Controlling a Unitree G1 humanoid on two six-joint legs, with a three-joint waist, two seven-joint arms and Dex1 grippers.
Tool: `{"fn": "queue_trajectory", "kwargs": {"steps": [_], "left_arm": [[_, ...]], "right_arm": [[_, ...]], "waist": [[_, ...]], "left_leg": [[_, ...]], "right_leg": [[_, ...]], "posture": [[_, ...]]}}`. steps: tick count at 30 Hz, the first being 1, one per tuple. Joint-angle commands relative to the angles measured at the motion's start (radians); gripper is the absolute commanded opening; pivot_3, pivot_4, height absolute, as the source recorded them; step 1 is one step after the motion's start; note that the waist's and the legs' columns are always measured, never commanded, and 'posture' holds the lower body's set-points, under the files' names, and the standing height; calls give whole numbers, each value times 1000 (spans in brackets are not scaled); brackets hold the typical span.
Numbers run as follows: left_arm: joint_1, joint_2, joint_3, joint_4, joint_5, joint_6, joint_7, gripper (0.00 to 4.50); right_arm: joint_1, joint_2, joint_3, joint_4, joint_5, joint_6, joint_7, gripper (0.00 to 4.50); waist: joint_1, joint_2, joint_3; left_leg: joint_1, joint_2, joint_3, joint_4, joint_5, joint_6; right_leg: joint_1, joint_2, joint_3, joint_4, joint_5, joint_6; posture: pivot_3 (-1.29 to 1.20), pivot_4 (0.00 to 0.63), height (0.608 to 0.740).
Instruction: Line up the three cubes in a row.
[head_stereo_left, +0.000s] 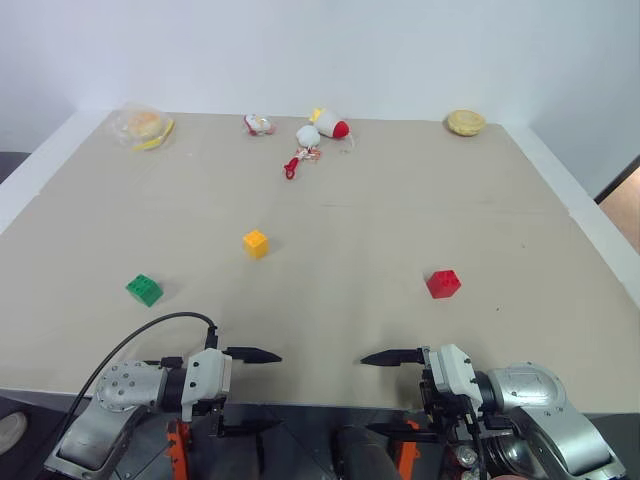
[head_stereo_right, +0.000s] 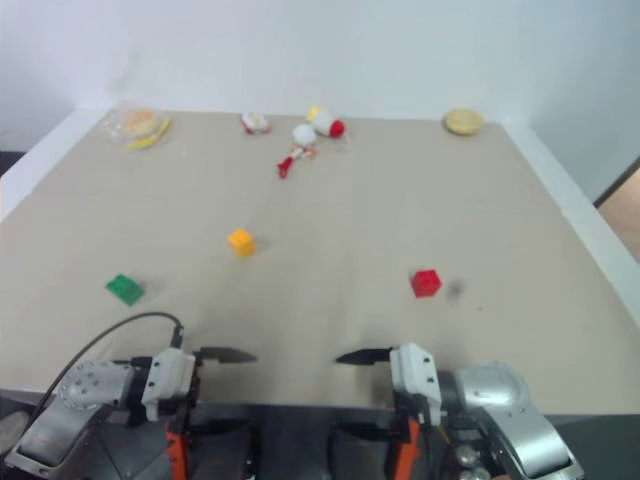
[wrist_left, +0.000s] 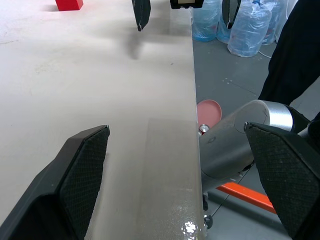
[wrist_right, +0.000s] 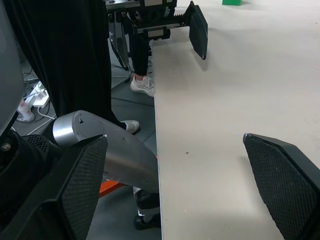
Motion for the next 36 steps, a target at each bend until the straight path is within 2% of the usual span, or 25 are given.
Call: {"fn": "queue_trajectory", "kwargs": {"steps": [1,4,12,17,19,23,28,30,33,36], "left_arm": [[5,10,13,-5,-17,-41,-25,4458],[0,23,19,-7,-53,-56,-73,4458],[-6,42,29,-66,-98,-16,-71,4458],[-76,86,79,-108,-189,140,-35,4458],[-148,92,123,-105,-240,201,-8,4458],[-349,44,144,-126,-326,378,124,4458],[-466,-72,82,-132,-291,449,250,4458],[-489,-114,44,-122,-240,438,273,4458],[-515,-178,3,-84,-184,418,301,4458],[-539,-227,-6,-57,-183,421,298,4458]], "right_arm": [[-26,-21,5,-30,9,29,13,4500],[-46,-28,17,-37,18,69,15,4500],[-40,-33,18,-40,14,83,20,4500],[-52,-16,-22,-105,91,151,-23,4500],[-93,-2,-87,-145,179,231,-98,4500],[-203,101,-230,-149,246,341,-402,4500],[-257,182,-291,-173,144,457,-737,4500],[-288,255,-334,-170,118,468,-887,4500],[-298,294,-371,-167,63,487,-1002,4500],[-286,285,-375,-159,41,512,-1019,4500]], "waist": [[0,0,0],[0,0,0],[0,0,0],[0,0,0],[0,0,1],[0,-3,3],[1,-4,3],[0,-3,3],[1,-2,2],[0,-2,2]], "left_leg": [[0,0,0,0,0,0],[0,0,1,0,0,0],[0,0,1,0,0,0],[0,1,1,0,0,0],[0,1,1,0,0,0],[-2,0,0,2,0,0],[-3,-2,-1,3,0,1],[-6,-2,-2,1,0,0],[-8,-3,-5,-1,0,1],[-8,-2,-7,-2,-1,2]], "right_leg": [[0,0,0,0,0,0],[-1,0,1,0,0,0],[-1,0,0,0,0,0],[-1,0,0,0,0,0],[-1,0,0,0,0,0],[-1,1,-1,0,0,0],[1,0,0,0,0,2],[-1,1,0,0,0,4],[-3,4,2,0,1,9],[-3,5,1,1,0,8]], "posture": [[0,150,737],[0,150,737],[0,150,737],[0,150,737],[0,150,737],[0,150,737],[0,150,737],[0,150,737],[0,150,737],[0,150,737]]}}
